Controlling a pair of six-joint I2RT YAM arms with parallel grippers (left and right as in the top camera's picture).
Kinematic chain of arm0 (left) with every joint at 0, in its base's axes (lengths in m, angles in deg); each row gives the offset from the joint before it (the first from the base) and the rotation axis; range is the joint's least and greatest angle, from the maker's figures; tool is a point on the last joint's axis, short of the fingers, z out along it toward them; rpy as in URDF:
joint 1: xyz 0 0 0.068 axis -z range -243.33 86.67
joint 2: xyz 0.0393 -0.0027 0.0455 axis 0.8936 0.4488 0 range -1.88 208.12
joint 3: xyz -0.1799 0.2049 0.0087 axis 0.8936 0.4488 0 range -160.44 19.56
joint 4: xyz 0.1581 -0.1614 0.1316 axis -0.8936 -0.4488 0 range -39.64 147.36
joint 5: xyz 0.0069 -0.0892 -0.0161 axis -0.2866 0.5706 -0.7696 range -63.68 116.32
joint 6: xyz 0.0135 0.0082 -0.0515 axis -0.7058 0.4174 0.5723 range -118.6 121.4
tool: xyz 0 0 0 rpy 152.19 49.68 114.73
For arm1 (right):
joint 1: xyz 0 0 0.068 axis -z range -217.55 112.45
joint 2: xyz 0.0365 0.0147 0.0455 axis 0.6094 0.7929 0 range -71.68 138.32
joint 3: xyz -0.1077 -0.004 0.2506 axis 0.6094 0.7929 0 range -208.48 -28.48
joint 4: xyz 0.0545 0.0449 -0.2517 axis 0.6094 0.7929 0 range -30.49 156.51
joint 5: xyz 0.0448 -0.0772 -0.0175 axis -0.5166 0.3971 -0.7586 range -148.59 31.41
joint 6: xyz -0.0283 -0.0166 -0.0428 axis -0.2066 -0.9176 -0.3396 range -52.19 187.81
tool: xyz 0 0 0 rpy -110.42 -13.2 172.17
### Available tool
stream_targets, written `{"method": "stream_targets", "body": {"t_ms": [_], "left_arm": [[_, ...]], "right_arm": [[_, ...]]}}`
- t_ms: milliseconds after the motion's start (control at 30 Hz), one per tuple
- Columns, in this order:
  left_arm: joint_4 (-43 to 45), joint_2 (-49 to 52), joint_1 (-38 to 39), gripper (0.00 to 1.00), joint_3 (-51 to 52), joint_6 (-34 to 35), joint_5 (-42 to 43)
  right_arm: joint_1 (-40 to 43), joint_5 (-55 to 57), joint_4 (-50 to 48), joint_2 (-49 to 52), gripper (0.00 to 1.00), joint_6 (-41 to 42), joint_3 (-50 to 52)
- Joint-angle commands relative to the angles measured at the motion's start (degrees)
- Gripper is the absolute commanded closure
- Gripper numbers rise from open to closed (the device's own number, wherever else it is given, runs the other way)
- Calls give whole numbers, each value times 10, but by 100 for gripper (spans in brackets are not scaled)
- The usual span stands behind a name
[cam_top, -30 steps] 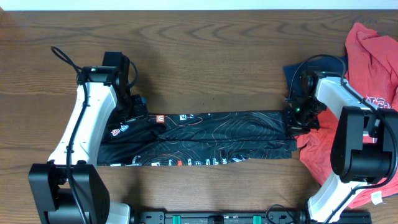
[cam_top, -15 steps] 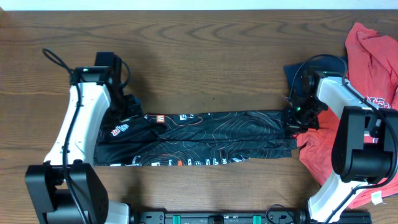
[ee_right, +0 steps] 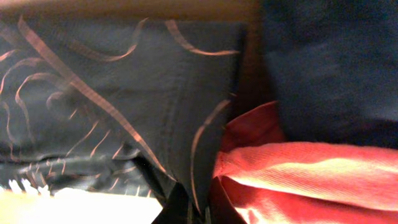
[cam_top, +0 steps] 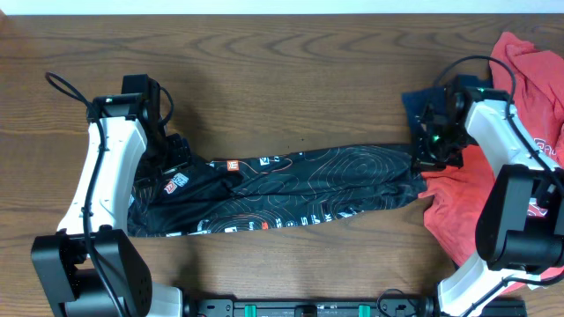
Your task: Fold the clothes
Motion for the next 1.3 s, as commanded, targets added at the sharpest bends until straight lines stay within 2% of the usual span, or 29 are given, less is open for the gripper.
{"method": "stream_targets", "body": {"t_ms": [0, 200, 367, 500, 1033, 1267], "left_arm": [[-3, -12, -2, 27, -1, -13, -9], [-3, -12, -2, 27, -1, -13, -9], [-3, -12, -2, 27, -1, -13, -9], [-3, -12, -2, 27, -1, -13, -9], [-5, -12, -2, 27, -1, -13, -9], [-5, -12, -2, 27, -1, -13, -9]], "right_arm": [[-41, -7, 14, -6, 99, -24, -28], [-140, -7, 18, -6, 99, 20, -75], [-219, -6, 5, -5, 99, 90, -74], [-258, -4, -11, -5, 99, 103, -74], [-269, -4, -7, -5, 99, 110, -74], [-310, -57, -9, -6, 99, 32, -74]]}}
